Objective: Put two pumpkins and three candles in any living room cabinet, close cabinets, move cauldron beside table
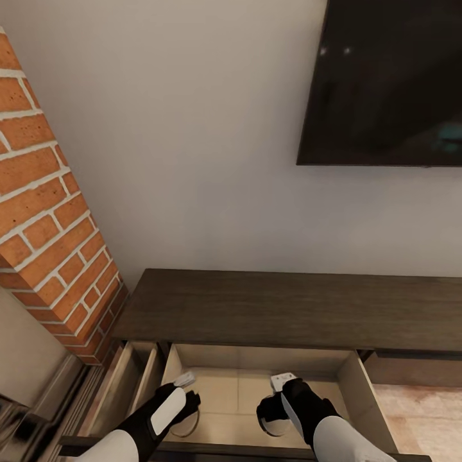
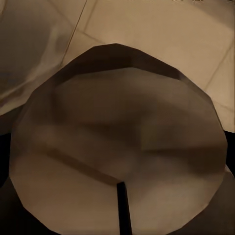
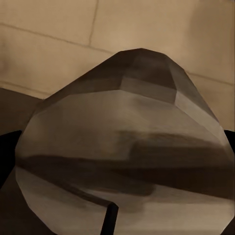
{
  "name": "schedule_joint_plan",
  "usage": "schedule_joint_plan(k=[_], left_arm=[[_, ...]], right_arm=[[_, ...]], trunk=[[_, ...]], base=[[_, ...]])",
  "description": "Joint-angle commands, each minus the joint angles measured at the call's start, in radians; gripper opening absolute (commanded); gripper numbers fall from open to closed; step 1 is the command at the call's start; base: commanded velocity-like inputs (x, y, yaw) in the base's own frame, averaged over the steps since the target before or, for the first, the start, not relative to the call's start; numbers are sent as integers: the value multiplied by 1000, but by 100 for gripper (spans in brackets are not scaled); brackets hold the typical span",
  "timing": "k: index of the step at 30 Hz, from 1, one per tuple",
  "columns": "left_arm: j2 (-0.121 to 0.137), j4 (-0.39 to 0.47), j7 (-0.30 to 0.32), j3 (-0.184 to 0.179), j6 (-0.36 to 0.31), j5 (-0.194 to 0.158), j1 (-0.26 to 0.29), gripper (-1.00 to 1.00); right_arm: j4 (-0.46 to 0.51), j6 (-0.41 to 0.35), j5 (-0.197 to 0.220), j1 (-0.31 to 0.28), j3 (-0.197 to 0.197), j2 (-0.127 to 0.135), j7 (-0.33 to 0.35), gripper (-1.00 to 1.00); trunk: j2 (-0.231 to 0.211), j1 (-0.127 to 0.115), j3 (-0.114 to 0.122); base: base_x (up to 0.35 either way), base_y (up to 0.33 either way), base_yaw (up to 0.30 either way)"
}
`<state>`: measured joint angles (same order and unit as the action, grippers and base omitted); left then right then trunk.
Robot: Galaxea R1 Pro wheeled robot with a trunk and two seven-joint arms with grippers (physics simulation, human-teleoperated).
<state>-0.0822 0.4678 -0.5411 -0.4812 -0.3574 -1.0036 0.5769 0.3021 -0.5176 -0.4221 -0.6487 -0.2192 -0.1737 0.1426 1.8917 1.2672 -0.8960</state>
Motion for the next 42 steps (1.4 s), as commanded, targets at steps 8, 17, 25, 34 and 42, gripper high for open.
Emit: schedule_joint_plan(k=[8,17,25,34,42], left_arm=[[3,12,-4,-7,38,-7,0,-100],[3,20,-4,-7,41,-7,1,-100],[2,20,-3,-7,41,-8,1,-100],[3,20,4,-7,41,-9,1,-100],[5,18,43,-7,41,-9,0,-100]], right_arm=[[2,49,-10,0,-6,-1,12,-100],[2,48,-10,0,-6,-1,15,-100],[2,47,-9,0,-6,-1,15,-100],[2,47,-9,0,-6,-1,16,-100],[-1,47,-9,0,-6,-1,17,-100]], trunk=[[0,0,-1],[7,4,-4],[63,34,-29],[126,69,-57],[182,100,-82]], base=[[0,0,0],[0,0,0],[0,0,0],[0,0,0],[0,0,0]])
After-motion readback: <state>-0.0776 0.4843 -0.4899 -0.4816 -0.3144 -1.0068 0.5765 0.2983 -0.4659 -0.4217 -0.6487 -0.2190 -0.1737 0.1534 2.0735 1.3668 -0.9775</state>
